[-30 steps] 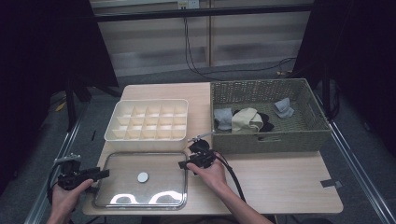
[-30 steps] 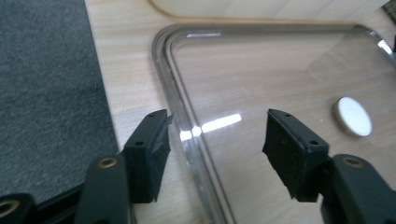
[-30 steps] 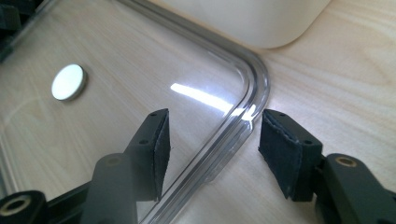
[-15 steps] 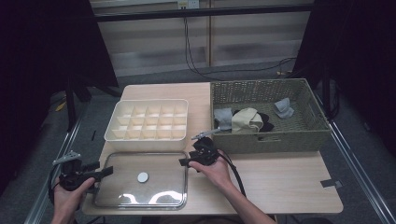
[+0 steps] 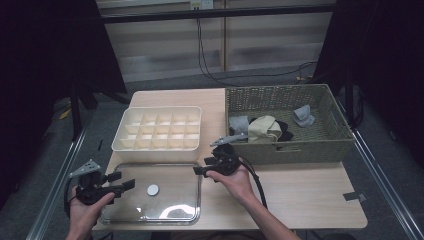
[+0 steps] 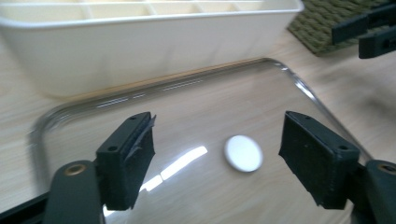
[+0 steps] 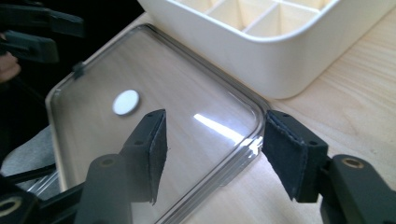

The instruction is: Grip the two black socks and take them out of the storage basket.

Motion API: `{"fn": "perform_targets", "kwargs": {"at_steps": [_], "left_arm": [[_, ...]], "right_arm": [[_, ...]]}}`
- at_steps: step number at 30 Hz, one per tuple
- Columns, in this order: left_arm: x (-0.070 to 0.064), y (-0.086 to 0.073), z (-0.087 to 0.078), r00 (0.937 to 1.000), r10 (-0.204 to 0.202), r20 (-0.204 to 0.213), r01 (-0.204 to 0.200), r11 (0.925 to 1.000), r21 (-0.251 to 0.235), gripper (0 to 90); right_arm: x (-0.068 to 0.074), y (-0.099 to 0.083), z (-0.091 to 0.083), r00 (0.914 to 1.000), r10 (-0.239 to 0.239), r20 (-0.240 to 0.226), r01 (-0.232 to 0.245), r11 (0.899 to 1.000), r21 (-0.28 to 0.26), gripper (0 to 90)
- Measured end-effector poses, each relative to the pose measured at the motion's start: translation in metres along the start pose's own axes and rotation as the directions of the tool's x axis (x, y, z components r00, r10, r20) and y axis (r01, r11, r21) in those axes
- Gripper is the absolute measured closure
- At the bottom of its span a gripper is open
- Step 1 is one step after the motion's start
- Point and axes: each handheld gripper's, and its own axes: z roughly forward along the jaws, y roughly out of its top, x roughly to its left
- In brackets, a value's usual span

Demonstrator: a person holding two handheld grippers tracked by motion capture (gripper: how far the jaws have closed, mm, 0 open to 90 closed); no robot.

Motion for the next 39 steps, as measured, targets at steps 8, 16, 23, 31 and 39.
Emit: {"fn": "perform_targets", "kwargs": {"at_steps": [8, 16, 23, 31, 39], "left_arm": [[-0.027, 0.020, 0.022, 0.9967, 0.060, 0.056, -0.061, 0.9979, 0.021, 20.7], [-0.055, 0.034, 0.033, 0.9914, 0.102, 0.082, -0.102, 0.9948, -0.010, 17.0], [-0.070, 0.016, 0.039, 0.9898, 0.097, 0.104, -0.097, 0.9953, 0.000, 16.9], [-0.084, 0.001, 0.040, 0.9830, 0.132, 0.128, -0.135, 0.9906, 0.018, 14.8], [-0.071, -0.005, 0.041, 0.9835, 0.132, 0.124, -0.134, 0.9909, 0.012, 14.2]], "right_arm": [[0.003, 0.007, -0.030, 0.9999, -0.011, -0.012, 0.010, 0.999, -0.038, 36.5], [-0.005, 0.017, -0.061, 0.9999, -0.008, -0.008, 0.007, 0.996, -0.094, 38.6], [-0.013, 0.021, -0.085, 0.9993, -0.029, 0.025, 0.031, 0.993, -0.113, 43.9], [-0.038, 0.028, -0.113, 0.9972, -0.003, 0.074, 0.013, 0.991, -0.132, 46.4], [-0.069, 0.034, -0.134, 0.9923, 0.018, 0.122, -0.003, 0.992, -0.127, 51.1]]}}
